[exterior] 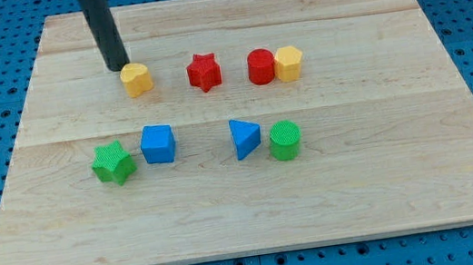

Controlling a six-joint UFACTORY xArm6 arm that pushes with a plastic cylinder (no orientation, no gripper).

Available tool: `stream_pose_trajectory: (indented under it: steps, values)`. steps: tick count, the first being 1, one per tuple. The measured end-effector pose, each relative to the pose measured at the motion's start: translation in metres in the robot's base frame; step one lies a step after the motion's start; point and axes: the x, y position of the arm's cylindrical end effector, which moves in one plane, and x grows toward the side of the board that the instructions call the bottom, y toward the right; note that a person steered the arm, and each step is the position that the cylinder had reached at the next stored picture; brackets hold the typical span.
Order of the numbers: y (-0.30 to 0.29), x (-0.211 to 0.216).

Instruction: Push the green star slightly up

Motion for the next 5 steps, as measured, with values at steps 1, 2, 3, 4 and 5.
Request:
stream_pose_trajectory:
  steps: [1, 2, 3, 4, 5]
  values:
    - [-0.016, 0.003]
    - [-0.016, 0.03]
    - [-0.02, 0.057]
    - [-0.032, 0.079]
    - [-0.042, 0.105]
